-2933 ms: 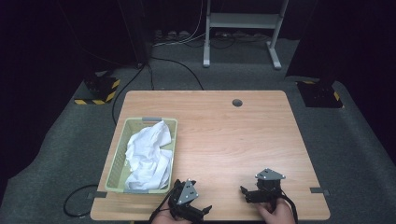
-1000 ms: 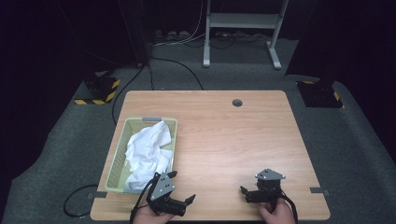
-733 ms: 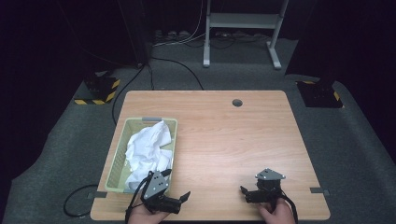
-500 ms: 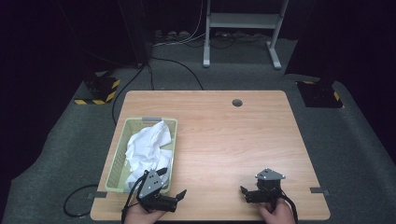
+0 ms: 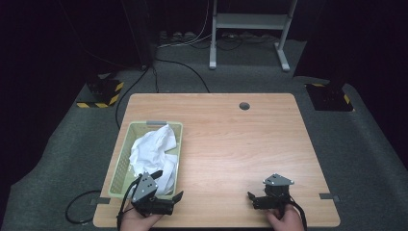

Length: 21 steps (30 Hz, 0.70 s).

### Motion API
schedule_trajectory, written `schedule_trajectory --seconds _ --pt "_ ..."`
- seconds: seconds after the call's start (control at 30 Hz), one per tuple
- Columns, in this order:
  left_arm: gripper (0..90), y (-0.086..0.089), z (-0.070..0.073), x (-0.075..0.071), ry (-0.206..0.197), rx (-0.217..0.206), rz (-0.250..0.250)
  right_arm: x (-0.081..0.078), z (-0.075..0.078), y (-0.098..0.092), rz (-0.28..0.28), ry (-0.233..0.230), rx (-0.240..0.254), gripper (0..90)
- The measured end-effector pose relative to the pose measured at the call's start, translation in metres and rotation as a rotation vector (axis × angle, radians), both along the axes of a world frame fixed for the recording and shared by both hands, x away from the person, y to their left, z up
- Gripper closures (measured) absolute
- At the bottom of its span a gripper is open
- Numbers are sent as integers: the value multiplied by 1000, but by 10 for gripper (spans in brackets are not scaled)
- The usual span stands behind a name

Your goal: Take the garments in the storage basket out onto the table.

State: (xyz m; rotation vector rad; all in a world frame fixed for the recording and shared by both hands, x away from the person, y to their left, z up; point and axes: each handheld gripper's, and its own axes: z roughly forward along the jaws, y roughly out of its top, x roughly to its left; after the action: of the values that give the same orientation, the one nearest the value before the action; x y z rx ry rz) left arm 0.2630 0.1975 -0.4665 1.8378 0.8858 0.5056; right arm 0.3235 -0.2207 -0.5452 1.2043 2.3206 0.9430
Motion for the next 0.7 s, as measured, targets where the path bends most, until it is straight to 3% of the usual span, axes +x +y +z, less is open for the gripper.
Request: schedule_trajectory --seconds 0.7 --pt "16 48 8 -4 -15 -37 127 0 0 0 0 0 0 0"
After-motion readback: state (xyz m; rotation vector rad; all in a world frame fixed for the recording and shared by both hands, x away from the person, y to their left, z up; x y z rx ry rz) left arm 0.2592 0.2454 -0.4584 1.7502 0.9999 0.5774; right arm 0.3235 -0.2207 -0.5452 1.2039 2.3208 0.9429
